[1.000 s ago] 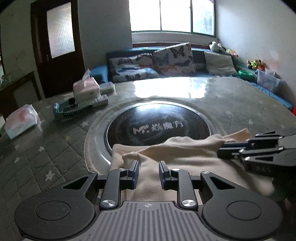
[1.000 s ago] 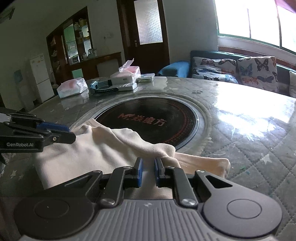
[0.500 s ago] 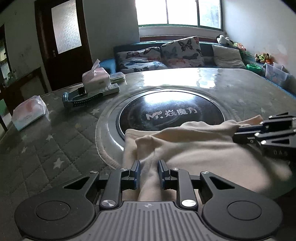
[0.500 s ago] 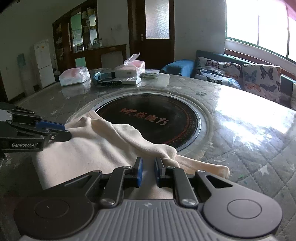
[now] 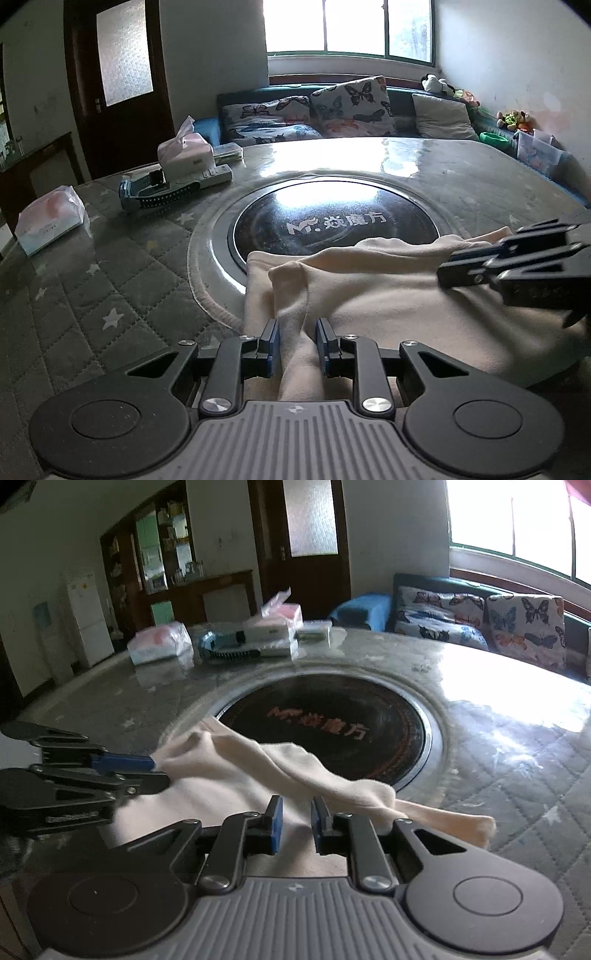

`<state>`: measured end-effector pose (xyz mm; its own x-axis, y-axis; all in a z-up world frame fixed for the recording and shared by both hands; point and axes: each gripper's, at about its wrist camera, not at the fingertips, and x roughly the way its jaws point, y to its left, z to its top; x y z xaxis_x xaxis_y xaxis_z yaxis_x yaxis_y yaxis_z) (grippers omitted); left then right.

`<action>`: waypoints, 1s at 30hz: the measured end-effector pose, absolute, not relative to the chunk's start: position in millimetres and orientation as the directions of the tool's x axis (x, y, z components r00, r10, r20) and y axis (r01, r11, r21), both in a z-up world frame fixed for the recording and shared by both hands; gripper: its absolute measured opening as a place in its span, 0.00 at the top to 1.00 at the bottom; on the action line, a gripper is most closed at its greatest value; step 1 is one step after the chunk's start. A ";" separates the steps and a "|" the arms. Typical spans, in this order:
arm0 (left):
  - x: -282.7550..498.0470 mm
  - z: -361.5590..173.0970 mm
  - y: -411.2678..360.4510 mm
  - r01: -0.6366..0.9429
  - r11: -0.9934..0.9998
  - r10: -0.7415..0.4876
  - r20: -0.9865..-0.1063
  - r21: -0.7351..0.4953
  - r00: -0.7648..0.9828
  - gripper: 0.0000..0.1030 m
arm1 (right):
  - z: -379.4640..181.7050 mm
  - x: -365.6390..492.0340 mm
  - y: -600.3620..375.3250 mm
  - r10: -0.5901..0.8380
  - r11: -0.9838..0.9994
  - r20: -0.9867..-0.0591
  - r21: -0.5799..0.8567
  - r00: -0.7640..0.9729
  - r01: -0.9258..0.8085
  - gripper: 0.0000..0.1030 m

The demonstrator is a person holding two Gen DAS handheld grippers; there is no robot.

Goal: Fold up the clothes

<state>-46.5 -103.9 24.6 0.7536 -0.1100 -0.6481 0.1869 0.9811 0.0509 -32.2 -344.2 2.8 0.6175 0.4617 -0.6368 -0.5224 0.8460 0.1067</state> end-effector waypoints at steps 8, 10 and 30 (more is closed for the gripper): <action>-57.2 37.3 -99.9 0.156 0.987 -0.090 -0.630 0.050 0.771 0.75 | 16.5 -53.2 -337.0 0.533 0.795 -0.611 0.124 0.586 -0.594 0.81; -63.2 40.6 -99.6 0.141 0.989 -0.080 -0.621 0.050 0.780 0.75 | 20.6 -63.2 -333.5 0.562 0.769 -0.600 0.125 0.569 -0.627 0.81; -76.7 44.4 -119.2 0.186 0.979 -0.096 -0.608 0.087 0.788 0.75 | 13.7 -108.6 -319.9 0.637 0.677 -0.569 0.089 0.520 -0.731 0.82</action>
